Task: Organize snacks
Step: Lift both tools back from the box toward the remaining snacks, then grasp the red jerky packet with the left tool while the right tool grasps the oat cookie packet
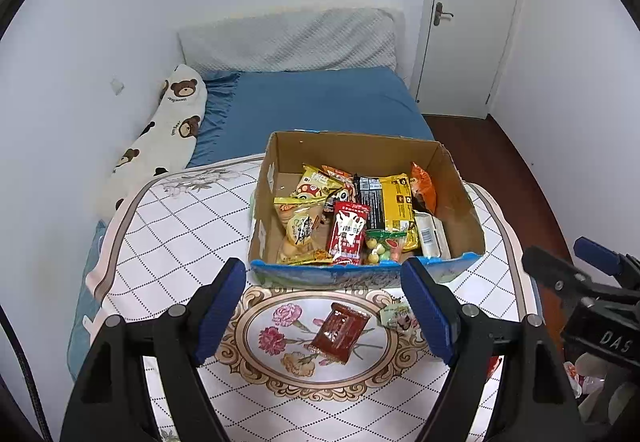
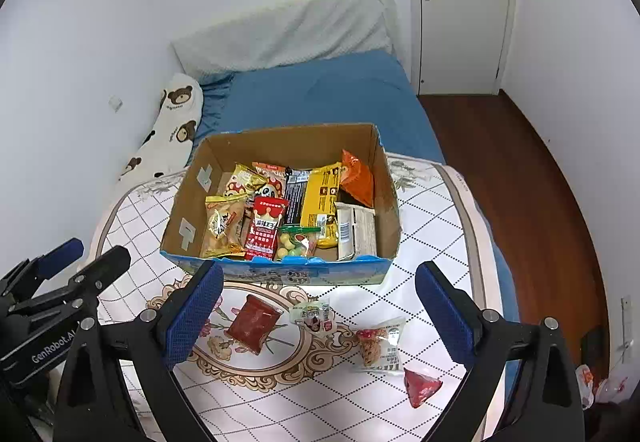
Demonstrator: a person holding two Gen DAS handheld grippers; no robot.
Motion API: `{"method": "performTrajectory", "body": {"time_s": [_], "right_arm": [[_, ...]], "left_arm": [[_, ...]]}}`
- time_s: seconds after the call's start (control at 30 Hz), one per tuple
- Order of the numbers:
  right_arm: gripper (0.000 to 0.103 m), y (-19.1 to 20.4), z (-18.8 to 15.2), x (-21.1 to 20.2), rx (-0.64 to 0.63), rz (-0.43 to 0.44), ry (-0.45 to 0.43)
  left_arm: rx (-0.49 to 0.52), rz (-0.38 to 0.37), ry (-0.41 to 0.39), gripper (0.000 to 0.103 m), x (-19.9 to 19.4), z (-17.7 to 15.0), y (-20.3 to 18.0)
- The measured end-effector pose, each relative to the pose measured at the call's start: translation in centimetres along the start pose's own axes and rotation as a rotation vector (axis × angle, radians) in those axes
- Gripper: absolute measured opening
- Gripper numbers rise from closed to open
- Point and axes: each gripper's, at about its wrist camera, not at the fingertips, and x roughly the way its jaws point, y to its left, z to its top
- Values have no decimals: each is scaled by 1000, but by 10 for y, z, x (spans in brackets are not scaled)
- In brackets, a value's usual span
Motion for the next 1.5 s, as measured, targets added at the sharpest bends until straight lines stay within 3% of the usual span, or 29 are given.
{"method": "performTrajectory", "body": {"time_s": [0.27,0.57,0.77,0.9,1.0,1.1,1.13,1.2,1.3,1.5], "right_arm": [[100,-33,-23,9,121,51,52],[100,-121,-89,95,309,-17,296],[100,-133,-128,152,306,-14,412],[98,-128,-134,180,283,-5,446],[98,-115,-134,200,197,-32,469],[87,-104,-140,218,142,-42,518],[76,-99,-142,225,126,-43,533],[60,-93,-147,235,94,-60,562],[53,-78,-155,238,29,-51,573],[52,-42,-191,231,-45,32,655]], "left_arm": [[6,34,54,79,17,-22,-3],[154,137,285,79,122,-72,-28],[278,107,424,79,185,-89,-49],[389,133,514,79,229,-99,-59],[456,144,562,79,250,-109,-64],[459,115,577,70,257,-114,-65],[451,107,572,57,256,-115,-65],[410,92,571,54,253,-116,-61],[273,57,601,54,249,-121,-42],[-30,-22,694,54,224,-153,3]]}}
